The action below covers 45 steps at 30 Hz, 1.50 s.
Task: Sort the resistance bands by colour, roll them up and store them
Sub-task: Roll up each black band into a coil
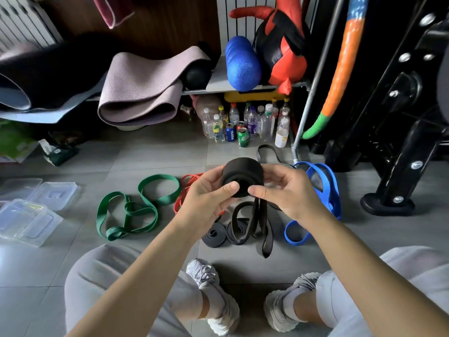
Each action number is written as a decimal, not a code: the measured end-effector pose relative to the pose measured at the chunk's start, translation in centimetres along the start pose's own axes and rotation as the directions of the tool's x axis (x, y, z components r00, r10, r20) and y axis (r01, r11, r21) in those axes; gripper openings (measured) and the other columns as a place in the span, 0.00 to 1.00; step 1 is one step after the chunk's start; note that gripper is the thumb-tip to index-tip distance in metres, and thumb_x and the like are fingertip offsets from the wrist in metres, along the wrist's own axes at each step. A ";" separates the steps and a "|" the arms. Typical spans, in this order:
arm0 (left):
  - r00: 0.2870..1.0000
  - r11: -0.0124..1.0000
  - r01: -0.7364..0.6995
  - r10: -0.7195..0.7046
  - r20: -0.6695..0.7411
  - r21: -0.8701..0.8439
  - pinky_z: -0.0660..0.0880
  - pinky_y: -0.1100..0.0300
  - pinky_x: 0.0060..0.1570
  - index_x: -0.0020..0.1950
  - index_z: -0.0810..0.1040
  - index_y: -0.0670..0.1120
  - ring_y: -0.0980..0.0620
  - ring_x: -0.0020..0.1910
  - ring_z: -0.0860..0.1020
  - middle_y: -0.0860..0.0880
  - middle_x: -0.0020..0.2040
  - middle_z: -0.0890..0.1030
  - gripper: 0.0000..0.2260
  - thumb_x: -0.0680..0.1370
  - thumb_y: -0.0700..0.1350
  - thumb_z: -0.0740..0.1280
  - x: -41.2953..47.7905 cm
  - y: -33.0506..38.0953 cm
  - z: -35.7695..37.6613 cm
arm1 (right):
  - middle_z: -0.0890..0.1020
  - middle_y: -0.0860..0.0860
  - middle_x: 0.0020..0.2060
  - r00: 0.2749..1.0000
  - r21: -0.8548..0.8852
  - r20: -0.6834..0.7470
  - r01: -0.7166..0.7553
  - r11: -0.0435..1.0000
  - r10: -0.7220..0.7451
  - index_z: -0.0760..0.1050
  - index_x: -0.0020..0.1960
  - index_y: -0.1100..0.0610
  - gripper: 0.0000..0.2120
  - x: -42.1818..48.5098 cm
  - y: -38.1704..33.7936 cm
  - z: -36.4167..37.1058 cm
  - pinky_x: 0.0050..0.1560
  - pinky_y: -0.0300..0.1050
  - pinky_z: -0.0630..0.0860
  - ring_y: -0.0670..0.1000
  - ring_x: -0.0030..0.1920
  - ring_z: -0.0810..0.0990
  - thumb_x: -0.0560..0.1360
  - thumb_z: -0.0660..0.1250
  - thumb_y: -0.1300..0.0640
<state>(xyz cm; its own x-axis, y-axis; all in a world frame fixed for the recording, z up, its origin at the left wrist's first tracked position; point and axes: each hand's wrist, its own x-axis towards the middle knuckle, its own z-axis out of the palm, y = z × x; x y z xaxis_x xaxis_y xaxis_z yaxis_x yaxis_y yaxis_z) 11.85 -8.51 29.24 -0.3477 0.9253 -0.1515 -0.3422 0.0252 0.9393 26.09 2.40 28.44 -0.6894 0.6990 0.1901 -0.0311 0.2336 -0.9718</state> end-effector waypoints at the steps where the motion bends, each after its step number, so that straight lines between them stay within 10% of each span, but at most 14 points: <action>1: 0.999 0.980 -0.034 0.037 -0.011 0.195 0.76 0.43 0.56 0.57 0.77 0.47 0.42 0.53 0.79 0.46 0.53 0.82 0.19 0.67 0.40 0.73 0.1 0.4 -0.2 | 0.84 0.37 0.38 1.000 -0.045 0.013 0.001 0.999 -0.001 0.78 0.47 0.47 0.19 0.1 0.1 -0.2 0.48 0.31 0.75 0.38 0.42 0.82 0.65 0.75 0.68; 4: 0.986 0.618 -0.157 0.135 0.094 0.770 0.76 0.54 0.56 0.66 0.70 0.50 0.53 0.59 0.76 0.55 0.59 0.76 0.28 0.69 0.41 0.75 0.7 2.4 -0.4 | 0.83 0.38 0.42 0.996 -0.221 0.092 0.006 0.975 0.015 0.77 0.49 0.43 0.20 0.5 -0.2 -0.7 0.52 0.35 0.75 0.38 0.45 0.81 0.64 0.77 0.62; 9: 0.952 0.119 -0.301 0.092 0.291 0.946 0.71 0.60 0.49 0.60 0.76 0.49 0.53 0.49 0.76 0.52 0.53 0.80 0.19 0.70 0.46 0.73 1.8 5.5 1.2 | 0.82 0.40 0.44 0.990 -0.343 0.136 0.022 0.939 0.027 0.78 0.52 0.47 0.19 1.7 -1.0 -0.6 0.55 0.39 0.75 0.41 0.48 0.80 0.65 0.77 0.61; 20: 0.940 0.875 -0.336 0.332 0.073 0.348 0.80 0.60 0.44 0.53 0.76 0.49 0.53 0.47 0.79 0.49 0.47 0.81 0.16 0.72 0.31 0.68 3.2 8.9 2.4 | 0.83 0.46 0.41 0.968 -0.268 -0.019 -0.246 0.932 0.250 0.78 0.43 0.50 0.08 3.5 3.2 -1.1 0.56 0.49 0.77 0.48 0.45 0.81 0.67 0.76 0.57; 26: 0.918 0.893 -0.388 0.396 0.014 0.229 0.79 0.60 0.45 0.55 0.75 0.48 0.55 0.47 0.82 0.53 0.46 0.83 0.13 0.75 0.34 0.66 3.4 12.6 2.4 | 0.77 0.55 0.37 0.966 -0.216 -0.255 -0.103 0.971 0.045 0.75 0.44 0.61 0.06 7.3 -2.6 -3.5 0.44 0.42 0.71 0.48 0.38 0.75 0.72 0.70 0.60; 32: 0.871 0.854 -0.468 0.489 -0.044 0.227 0.80 0.57 0.45 0.50 0.76 0.48 0.55 0.45 0.82 0.51 0.46 0.81 0.10 0.76 0.34 0.65 2.6 15.0 2.7 | 0.74 0.55 0.35 0.982 -0.144 -0.166 0.065 0.987 -0.089 0.70 0.39 0.50 0.07 8.6 -8.6 -3.7 0.44 0.45 0.71 0.51 0.38 0.72 0.66 0.67 0.58; 41: 0.908 0.875 -0.382 0.416 -0.058 0.296 0.80 0.62 0.39 0.51 0.76 0.48 0.58 0.42 0.82 0.56 0.39 0.84 0.12 0.74 0.32 0.65 -0.1 12.7 -0.2 | 0.75 0.46 0.35 0.978 -0.257 0.089 -0.158 0.954 0.186 0.74 0.44 0.51 0.08 0.9 -0.6 -1.4 0.44 0.43 0.71 0.42 0.36 0.74 0.68 0.72 0.58; 45: 0.927 0.896 -0.346 0.371 -0.043 0.279 0.80 0.58 0.44 0.51 0.77 0.48 0.56 0.43 0.82 0.55 0.39 0.84 0.11 0.74 0.33 0.66 -1.4 10.7 0.5 | 0.82 0.53 0.39 0.910 -0.358 0.122 -0.332 0.872 0.397 0.76 0.40 0.50 0.10 -2.9 7.5 0.5 0.51 0.55 0.76 0.54 0.43 0.80 0.62 0.71 0.48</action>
<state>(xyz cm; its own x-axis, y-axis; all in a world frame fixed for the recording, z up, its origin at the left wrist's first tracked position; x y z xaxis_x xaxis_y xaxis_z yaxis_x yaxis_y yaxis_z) 9.12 -9.33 39.69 -0.4872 0.8512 0.1951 0.0573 -0.1918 0.9798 27.49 1.76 20.55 -0.7280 0.6459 -0.2296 0.4613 0.2138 -0.8611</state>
